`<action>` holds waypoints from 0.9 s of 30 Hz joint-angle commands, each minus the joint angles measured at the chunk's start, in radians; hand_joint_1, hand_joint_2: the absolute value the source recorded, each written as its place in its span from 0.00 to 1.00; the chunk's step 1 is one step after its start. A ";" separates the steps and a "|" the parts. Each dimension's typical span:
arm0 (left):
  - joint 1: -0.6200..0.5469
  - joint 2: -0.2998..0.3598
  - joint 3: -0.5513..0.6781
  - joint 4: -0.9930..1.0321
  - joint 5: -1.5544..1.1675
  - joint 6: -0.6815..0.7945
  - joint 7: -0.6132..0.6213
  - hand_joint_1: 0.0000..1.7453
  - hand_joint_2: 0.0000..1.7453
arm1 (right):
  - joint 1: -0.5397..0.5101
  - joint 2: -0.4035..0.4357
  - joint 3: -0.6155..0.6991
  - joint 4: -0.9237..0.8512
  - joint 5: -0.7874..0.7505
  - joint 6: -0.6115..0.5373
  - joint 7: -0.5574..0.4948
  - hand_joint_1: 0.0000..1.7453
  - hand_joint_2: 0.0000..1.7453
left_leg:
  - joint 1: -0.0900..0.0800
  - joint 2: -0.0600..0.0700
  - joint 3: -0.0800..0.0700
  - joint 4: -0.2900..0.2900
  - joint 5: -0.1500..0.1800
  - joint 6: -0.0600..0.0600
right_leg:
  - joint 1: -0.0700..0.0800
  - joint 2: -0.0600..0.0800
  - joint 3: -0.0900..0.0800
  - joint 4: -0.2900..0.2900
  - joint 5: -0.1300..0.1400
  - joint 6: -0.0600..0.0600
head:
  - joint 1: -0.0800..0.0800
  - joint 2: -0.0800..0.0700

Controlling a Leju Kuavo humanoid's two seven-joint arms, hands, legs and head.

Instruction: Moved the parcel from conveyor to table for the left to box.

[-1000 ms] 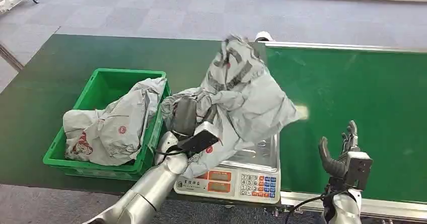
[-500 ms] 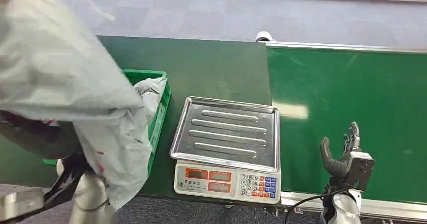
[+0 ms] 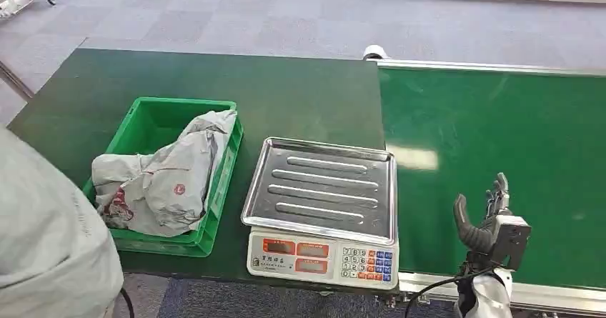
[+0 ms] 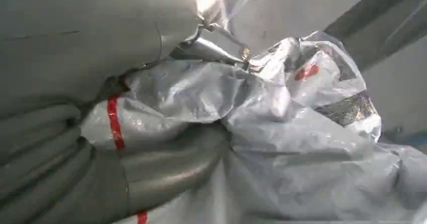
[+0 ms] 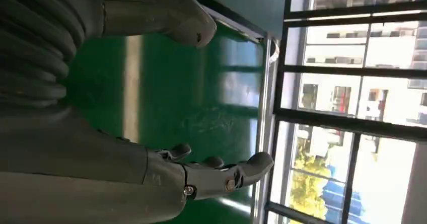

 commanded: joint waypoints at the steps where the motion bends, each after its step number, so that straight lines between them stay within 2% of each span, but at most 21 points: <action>1: -0.036 -0.098 0.379 0.551 -0.414 -0.002 0.056 1.00 1.00 | 0.077 0.023 -0.056 -0.066 0.009 -0.027 0.003 0.00 1.00 | -0.001 0.000 0.007 -0.004 0.000 0.000 | -0.001 -0.001 0.006 -0.003 0.000 -0.001 | 0.001 0.000; 3: -0.116 -0.051 0.388 0.758 -0.843 -0.098 0.495 1.00 1.00 | 0.067 0.014 -0.069 -0.057 0.026 0.002 0.003 0.00 1.00 | -0.001 -0.008 0.010 -0.008 0.004 -0.001 | -0.001 -0.009 0.010 -0.006 -0.001 -0.001 | -0.002 0.000; 4: -0.156 -0.022 0.392 0.866 -0.885 -0.117 0.581 1.00 1.00 | 0.032 0.007 -0.073 -0.021 0.034 0.008 0.003 0.00 1.00 | 0.000 -0.008 0.010 -0.007 0.003 -0.002 | 0.000 -0.010 0.010 -0.006 -0.001 -0.002 | -0.002 0.000; 5: -0.194 0.018 0.390 0.989 -0.954 -0.232 0.688 1.00 1.00 | -0.005 0.001 -0.081 0.017 0.040 0.009 0.003 0.00 1.00 | -0.002 -0.010 0.009 -0.004 0.002 0.000 | -0.002 -0.011 0.010 -0.003 -0.004 0.001 | 0.000 0.000; 9: -0.208 0.036 0.388 1.063 -0.968 -0.230 0.696 1.00 1.00 | -0.014 0.001 -0.088 0.027 0.045 0.014 0.003 0.00 1.00 | -0.002 0.000 0.010 -0.005 0.003 -0.001 | -0.002 -0.002 0.009 -0.005 0.003 -0.002 | -0.001 0.000; 11: -0.217 0.063 0.364 1.112 -0.974 -0.391 0.721 1.00 1.00 | -0.009 -0.002 -0.085 0.026 0.048 0.026 0.003 0.00 1.00 | 0.000 0.003 0.009 -0.004 0.003 -0.003 | 0.000 0.002 0.008 -0.005 0.004 -0.004 | -0.002 0.000; 12: -0.217 0.075 0.363 1.142 -0.977 -0.396 0.725 1.00 1.00 | -0.003 -0.005 -0.085 0.021 0.047 0.030 0.003 0.00 1.00 | 0.000 0.006 0.009 -0.003 0.002 -0.003 | 0.001 0.004 0.005 -0.003 0.004 -0.004 | -0.001 0.000; 20: -0.210 0.085 0.364 1.166 -0.984 -0.381 0.729 1.00 1.00 | 0.003 -0.005 -0.083 0.016 0.048 0.033 0.003 0.00 1.00 | 0.000 0.005 0.005 -0.001 0.001 -0.002 | 0.000 0.005 0.003 -0.002 0.003 -0.003 | -0.001 0.000; 27: -0.178 0.106 0.365 1.194 -0.985 -0.442 0.744 1.00 1.00 | -0.009 -0.011 -0.066 0.035 0.050 0.034 0.003 0.00 1.00 | 0.000 0.008 0.008 -0.004 0.001 -0.002 | 0.001 0.007 0.005 -0.004 0.003 -0.003 | -0.001 0.000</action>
